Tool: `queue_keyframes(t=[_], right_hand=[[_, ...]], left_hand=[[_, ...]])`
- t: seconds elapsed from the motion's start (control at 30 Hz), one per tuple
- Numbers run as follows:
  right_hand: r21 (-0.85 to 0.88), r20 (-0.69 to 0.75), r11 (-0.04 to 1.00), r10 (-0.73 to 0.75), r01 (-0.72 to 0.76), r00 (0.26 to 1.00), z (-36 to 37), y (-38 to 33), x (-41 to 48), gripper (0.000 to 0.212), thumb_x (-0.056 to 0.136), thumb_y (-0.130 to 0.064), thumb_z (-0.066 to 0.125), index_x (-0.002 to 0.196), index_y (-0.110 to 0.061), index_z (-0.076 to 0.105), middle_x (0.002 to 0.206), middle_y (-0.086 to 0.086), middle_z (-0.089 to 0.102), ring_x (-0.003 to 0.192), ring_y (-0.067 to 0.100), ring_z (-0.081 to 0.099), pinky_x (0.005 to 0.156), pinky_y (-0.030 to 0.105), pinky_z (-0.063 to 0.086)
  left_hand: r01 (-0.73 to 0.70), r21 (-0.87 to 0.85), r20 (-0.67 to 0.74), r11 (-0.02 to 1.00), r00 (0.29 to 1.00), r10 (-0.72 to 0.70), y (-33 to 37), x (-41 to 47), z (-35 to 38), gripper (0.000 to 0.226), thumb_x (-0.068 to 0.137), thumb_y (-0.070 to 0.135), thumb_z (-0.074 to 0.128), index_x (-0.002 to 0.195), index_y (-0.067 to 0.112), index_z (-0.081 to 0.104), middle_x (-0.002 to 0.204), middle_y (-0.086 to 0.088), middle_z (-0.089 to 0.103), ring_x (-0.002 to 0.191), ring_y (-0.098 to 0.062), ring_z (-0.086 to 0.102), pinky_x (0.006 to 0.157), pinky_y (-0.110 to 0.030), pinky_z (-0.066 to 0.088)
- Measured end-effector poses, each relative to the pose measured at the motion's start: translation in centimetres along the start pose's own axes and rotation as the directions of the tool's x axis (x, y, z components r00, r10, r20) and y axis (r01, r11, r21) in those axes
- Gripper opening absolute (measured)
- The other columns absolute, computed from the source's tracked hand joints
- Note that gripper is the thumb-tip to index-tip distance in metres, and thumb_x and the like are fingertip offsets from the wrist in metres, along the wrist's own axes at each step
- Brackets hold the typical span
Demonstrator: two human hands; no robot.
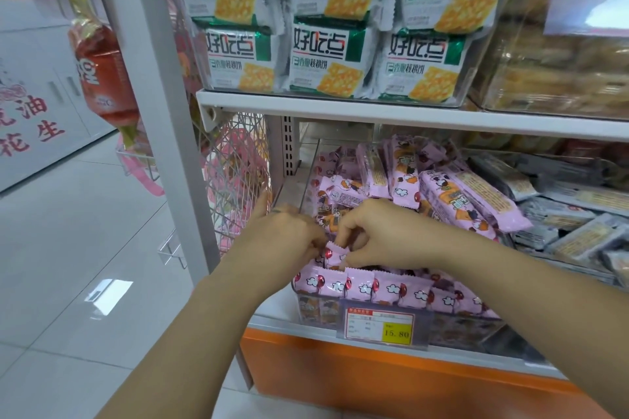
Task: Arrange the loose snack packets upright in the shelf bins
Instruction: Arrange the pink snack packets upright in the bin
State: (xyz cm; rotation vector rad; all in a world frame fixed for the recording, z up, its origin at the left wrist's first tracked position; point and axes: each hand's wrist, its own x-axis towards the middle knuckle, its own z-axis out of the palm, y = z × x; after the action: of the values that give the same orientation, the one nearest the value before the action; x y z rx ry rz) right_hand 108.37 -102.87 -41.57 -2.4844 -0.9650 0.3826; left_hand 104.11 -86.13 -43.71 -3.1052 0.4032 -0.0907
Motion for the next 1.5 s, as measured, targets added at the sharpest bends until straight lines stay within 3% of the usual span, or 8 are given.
queue_keyframes(t=[0.13,0.3,0.5,0.6,0.73,0.87,1.13,1.5], right_hand=[[0.012,0.007,0.999,0.051,-0.051,0.999,-0.2,0.3,0.2,0.018,0.079,-0.022,0.076,0.092,-0.011,0.069,0.085,-0.006,0.066,0.082,0.011,0.064,0.077,0.026,0.053],[-0.101,-0.048,0.994,0.037,-0.042,0.998,0.6,0.2,1.1,0.018,0.081,-0.024,0.074,0.084,-0.021,0.057,0.078,-0.011,0.053,0.075,0.009,0.053,0.056,0.009,0.037],[-0.169,-0.152,0.984,0.030,-0.056,0.988,0.9,1.0,1.0,0.022,0.087,-0.017,0.066,0.107,-0.009,0.061,0.082,-0.005,0.053,0.075,0.013,0.055,0.060,0.021,0.040],[-0.078,-0.092,0.997,0.015,-0.022,0.996,0.5,0.4,0.4,0.043,0.084,-0.024,0.071,0.123,-0.015,0.057,0.082,-0.014,0.051,0.068,-0.006,0.049,0.058,0.009,0.038],[-0.122,-0.031,0.992,0.012,-0.015,0.999,0.5,0.2,0.3,0.050,0.085,-0.025,0.069,0.132,-0.019,0.053,0.046,-0.013,0.049,0.048,-0.009,0.050,0.046,0.009,0.035],[-0.304,-0.166,0.951,0.000,-0.051,0.986,0.3,0.6,0.4,0.036,0.086,-0.033,0.067,0.115,-0.012,0.060,0.063,-0.003,0.046,0.067,0.015,0.053,0.056,0.027,0.040],[-0.300,-0.251,0.954,-0.074,-0.005,0.965,1.7,0.8,0.0,0.042,0.088,-0.028,0.065,0.129,-0.023,0.055,0.074,-0.001,0.056,0.054,0.004,0.039,0.054,0.024,0.031],[-0.238,0.049,0.971,0.042,-0.029,0.998,0.4,1.0,1.3,0.029,0.084,-0.032,0.070,0.096,-0.009,0.058,0.069,-0.004,0.043,0.056,0.008,0.038,0.050,0.023,0.028]], left_hand=[[0.012,-0.073,-0.027,0.997,1.000,-0.014,-0.3,0.2,1.0,0.012,0.098,0.020,0.047,0.099,0.027,0.057,0.098,0.011,0.055,0.106,-0.010,0.044,0.116,-0.043,0.013],[-0.024,-0.115,-0.106,0.993,0.994,0.012,-0.6,0.2,1.9,0.028,0.094,0.005,0.047,0.097,0.032,0.038,0.084,0.012,0.039,0.082,-0.010,0.035,0.099,-0.034,0.035],[-0.039,-0.131,-0.163,0.991,0.987,0.017,-0.6,0.1,2.0,0.024,0.095,0.008,0.048,0.109,0.028,0.046,0.087,0.013,0.043,0.084,-0.015,0.050,0.070,-0.026,0.029],[-0.041,-0.135,-0.156,0.990,0.988,0.020,-0.7,0.2,1.9,0.023,0.095,0.009,0.049,0.111,0.026,0.047,0.093,0.010,0.053,0.083,-0.016,0.053,0.066,-0.027,0.035],[-0.014,-0.167,-0.119,0.986,0.993,-0.006,-0.7,0.1,1.7,0.023,0.096,0.008,0.049,0.112,0.024,0.047,0.092,0.003,0.055,0.076,-0.018,0.053,0.065,-0.031,0.049],[-0.022,-0.158,-0.124,0.987,0.992,0.002,-0.9,0.0,1.9,0.024,0.095,0.007,0.050,0.112,0.025,0.045,0.093,0.002,0.058,0.076,-0.018,0.053,0.065,-0.032,0.049],[-0.018,-0.151,-0.098,0.988,0.995,0.003,-0.9,0.1,1.8,0.022,0.097,0.010,0.045,0.114,0.024,0.045,0.095,0.000,0.059,0.082,-0.022,0.058,0.069,-0.034,0.051],[-0.012,-0.131,-0.099,0.991,0.995,-0.001,-0.9,0.6,2.2,0.025,0.094,0.005,0.050,0.107,0.025,0.043,0.084,0.001,0.054,0.077,-0.023,0.055,0.065,-0.037,0.050]])
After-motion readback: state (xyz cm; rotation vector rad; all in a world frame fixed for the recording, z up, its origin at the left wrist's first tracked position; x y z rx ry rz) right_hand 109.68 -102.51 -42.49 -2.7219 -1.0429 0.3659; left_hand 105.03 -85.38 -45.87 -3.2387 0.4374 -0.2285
